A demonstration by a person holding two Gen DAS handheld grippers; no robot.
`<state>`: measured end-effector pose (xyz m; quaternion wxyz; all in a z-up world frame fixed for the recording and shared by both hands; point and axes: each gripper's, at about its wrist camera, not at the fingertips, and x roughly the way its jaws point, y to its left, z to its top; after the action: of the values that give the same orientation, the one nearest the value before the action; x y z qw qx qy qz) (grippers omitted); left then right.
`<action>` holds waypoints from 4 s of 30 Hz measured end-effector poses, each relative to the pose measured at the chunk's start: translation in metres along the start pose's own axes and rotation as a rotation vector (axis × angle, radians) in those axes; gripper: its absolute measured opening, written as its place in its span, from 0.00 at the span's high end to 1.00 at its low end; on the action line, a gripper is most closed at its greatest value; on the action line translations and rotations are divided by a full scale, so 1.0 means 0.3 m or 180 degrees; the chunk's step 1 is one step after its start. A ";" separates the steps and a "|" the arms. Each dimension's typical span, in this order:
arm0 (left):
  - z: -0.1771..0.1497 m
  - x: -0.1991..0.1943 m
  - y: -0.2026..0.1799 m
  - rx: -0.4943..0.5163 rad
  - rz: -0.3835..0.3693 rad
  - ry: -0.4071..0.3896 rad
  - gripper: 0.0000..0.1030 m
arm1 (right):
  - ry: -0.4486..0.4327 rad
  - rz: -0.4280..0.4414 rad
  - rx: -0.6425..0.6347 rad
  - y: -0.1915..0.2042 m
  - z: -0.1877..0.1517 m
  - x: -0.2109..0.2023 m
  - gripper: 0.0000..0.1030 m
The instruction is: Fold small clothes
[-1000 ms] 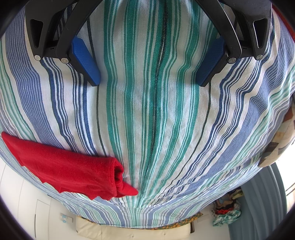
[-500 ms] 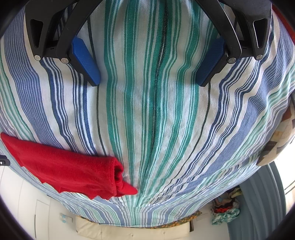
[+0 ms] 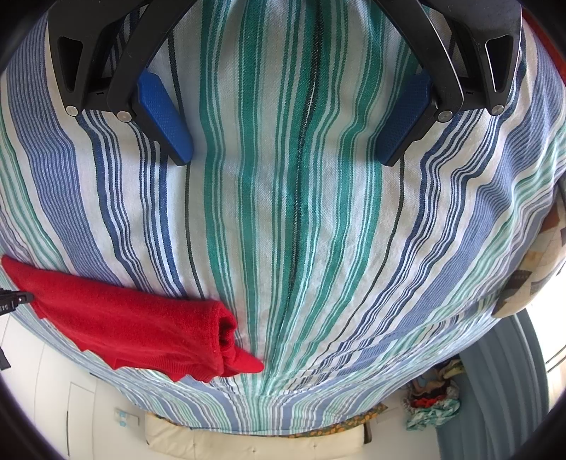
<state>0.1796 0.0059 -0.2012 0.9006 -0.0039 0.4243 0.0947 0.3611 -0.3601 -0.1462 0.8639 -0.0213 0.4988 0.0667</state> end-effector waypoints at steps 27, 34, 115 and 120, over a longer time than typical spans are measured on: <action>0.003 0.005 -0.004 0.0010 0.0014 0.0016 0.00 | -0.0334 0.0814 -0.0050 0.397 0.225 -0.217 0.89; 0.007 0.007 -0.004 0.0013 0.0013 0.0027 0.00 | -0.0022 0.1040 -0.0679 0.937 0.249 -0.100 0.89; -0.004 -0.001 -0.004 0.0015 0.0050 -0.0032 0.00 | -0.0357 0.0864 0.0051 0.473 -0.533 -0.218 0.31; -0.004 0.000 -0.004 0.0015 0.0051 -0.0033 0.00 | -0.0384 0.0807 -0.0060 0.480 -0.556 -0.223 0.30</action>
<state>0.1790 0.0045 -0.2022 0.9020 0.0021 0.4198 0.1008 0.1652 -0.2410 -0.1676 0.8767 0.0378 0.4441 0.1812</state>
